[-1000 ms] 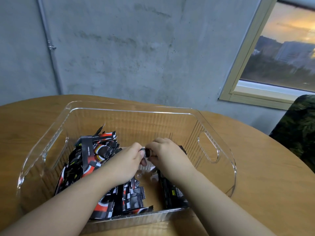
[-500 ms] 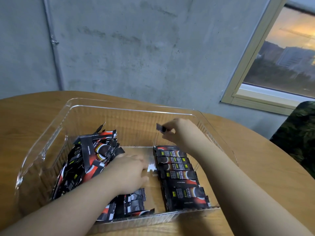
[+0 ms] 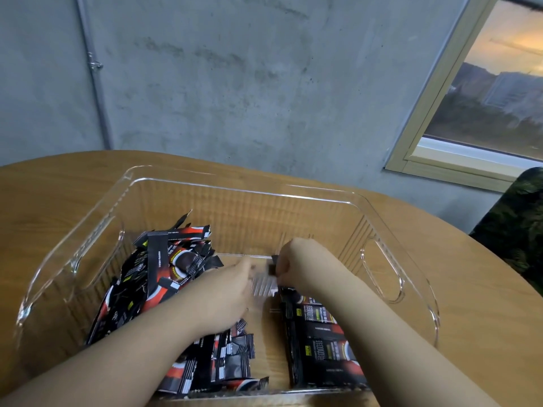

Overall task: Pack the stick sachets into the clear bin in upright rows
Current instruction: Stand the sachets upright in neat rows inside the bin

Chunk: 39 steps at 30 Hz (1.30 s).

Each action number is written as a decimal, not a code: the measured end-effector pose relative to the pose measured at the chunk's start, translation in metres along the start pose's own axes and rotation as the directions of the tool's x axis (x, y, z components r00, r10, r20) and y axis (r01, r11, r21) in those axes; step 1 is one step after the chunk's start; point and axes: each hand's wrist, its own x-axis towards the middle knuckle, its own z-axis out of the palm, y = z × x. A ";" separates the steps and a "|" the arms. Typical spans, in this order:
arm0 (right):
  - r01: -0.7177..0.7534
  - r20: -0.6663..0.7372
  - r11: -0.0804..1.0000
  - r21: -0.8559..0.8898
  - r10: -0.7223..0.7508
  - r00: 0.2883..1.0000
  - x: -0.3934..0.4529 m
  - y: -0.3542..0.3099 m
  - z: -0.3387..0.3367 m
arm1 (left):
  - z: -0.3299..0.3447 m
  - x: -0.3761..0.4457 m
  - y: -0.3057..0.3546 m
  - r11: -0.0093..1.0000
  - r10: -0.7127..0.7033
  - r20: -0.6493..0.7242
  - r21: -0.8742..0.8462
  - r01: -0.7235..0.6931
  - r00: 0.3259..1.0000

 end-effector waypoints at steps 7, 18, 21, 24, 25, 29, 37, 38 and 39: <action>-0.053 0.369 0.762 0.645 -0.250 0.895 -0.025 -0.015 0.021 | 0.004 0.007 -0.009 0.969 -0.094 -0.176 -0.244 0.049 0.980; -0.054 0.304 0.747 0.662 -0.202 0.931 -0.025 -0.029 0.034 | 0.003 0.007 -0.010 0.965 -0.097 -0.187 -0.257 0.046 0.978; -0.068 0.298 0.756 0.652 -0.172 0.939 -0.025 -0.026 0.031 | -0.004 0.002 -0.004 0.970 -0.066 -0.117 -0.240 0.036 0.991; -0.099 0.270 0.732 0.674 -0.120 0.955 -0.026 -0.019 0.025 | -0.008 -0.002 -0.001 0.971 -0.052 -0.072 -0.239 0.033 0.996; -0.111 0.265 0.724 0.681 -0.102 0.959 -0.026 -0.017 0.023 | -0.008 -0.002 -0.001 0.970 -0.051 -0.063 -0.242 0.034 0.997; -0.138 0.204 0.696 0.705 -0.013 0.979 -0.022 -0.008 0.014 | -0.011 -0.006 0.004 0.966 -0.066 -0.039 -0.255 0.054 0.997; -0.143 0.127 0.588 0.796 0.069 0.990 -0.018 0.007 0.007 | -0.014 -0.014 0.008 0.997 -0.018 0.092 -0.073 0.025 0.996; -0.124 0.109 0.600 0.790 0.062 0.992 -0.017 0.008 0.007 | -0.013 -0.014 0.009 0.998 -0.026 0.063 -0.057 0.029 0.998; -0.091 0.077 0.630 0.771 0.050 0.996 -0.018 0.008 0.007 | -0.012 -0.013 0.009 0.998 -0.034 0.048 -0.047 0.036 0.998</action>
